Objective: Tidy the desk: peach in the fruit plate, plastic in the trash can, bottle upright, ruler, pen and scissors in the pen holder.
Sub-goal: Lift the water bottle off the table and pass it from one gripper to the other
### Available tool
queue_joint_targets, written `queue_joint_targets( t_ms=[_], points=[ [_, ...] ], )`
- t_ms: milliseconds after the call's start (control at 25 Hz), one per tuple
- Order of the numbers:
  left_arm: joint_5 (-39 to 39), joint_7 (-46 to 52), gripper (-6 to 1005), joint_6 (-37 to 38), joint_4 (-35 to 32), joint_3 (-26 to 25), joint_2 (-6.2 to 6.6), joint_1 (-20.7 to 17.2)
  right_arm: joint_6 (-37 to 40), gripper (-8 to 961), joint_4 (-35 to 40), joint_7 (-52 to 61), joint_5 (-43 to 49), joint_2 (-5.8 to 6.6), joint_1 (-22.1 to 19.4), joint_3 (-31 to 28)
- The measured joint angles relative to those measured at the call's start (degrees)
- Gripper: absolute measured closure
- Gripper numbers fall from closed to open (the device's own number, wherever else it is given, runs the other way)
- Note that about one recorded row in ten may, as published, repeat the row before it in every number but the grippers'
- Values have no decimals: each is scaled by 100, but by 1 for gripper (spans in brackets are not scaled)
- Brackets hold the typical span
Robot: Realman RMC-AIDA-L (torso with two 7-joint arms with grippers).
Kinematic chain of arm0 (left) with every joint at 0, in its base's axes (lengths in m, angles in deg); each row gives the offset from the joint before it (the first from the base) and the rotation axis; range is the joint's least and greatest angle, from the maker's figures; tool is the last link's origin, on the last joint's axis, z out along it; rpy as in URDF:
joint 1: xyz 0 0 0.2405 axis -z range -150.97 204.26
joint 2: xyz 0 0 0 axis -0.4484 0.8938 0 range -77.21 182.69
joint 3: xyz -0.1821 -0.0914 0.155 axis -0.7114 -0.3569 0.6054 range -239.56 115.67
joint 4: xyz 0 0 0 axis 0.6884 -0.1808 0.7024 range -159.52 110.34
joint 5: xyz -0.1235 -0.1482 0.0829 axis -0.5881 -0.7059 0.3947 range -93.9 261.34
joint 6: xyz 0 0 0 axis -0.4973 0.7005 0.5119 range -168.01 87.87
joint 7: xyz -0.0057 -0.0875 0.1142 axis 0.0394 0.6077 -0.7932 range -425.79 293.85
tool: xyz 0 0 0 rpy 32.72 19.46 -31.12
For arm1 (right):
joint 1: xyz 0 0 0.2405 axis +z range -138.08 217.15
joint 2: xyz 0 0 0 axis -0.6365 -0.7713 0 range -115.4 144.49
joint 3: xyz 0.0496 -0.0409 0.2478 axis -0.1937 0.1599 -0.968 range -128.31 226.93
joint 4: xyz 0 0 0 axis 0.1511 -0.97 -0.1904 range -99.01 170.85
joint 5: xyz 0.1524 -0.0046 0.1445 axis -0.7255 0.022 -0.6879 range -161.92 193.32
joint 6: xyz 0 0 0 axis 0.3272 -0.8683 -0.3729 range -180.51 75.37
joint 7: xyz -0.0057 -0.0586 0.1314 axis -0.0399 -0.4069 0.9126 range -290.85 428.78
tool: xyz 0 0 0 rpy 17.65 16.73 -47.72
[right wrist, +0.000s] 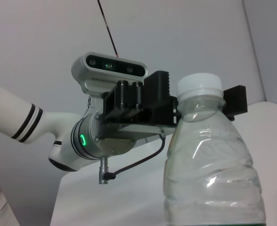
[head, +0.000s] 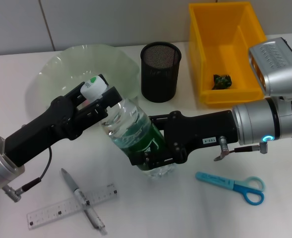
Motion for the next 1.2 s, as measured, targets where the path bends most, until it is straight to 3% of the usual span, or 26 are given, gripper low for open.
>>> queue_joint_targets(
  t_ms=[1000,1200],
  points=[
    [3,-94,258,18,61,13,1,9,19,184,-5,-49,-35,-8,-2,-39],
    [2,-93,398,19,61,0,1,11,15,184,-5,-48,-121,-8,-2,-6]
  ],
)
